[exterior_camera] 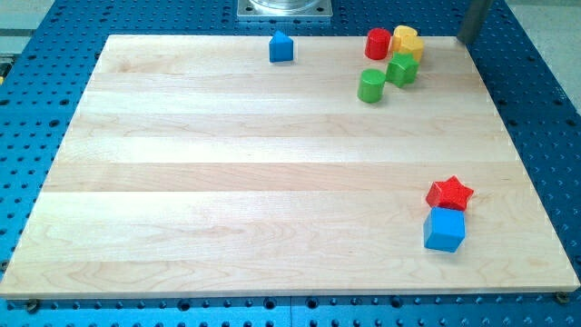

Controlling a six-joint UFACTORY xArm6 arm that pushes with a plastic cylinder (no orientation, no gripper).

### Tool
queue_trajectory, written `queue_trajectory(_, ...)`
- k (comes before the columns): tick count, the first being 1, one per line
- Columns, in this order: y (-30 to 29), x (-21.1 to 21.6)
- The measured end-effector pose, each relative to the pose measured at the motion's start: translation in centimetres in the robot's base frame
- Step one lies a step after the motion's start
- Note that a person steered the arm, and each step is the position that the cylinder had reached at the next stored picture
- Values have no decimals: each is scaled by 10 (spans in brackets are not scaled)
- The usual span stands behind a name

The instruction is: Separate the yellow blocks

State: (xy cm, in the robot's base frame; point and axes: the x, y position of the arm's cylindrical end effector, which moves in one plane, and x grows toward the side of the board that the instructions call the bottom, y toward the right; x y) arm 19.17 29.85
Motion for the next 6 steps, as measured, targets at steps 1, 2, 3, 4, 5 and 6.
queue_trajectory(1, -52, 0)
queue_trajectory(2, -99, 18)
queue_trajectory(3, -139, 101)
queue_trajectory(4, -139, 126)
queue_trajectory(5, -118, 104)
queue_trajectory(6, -111, 88)
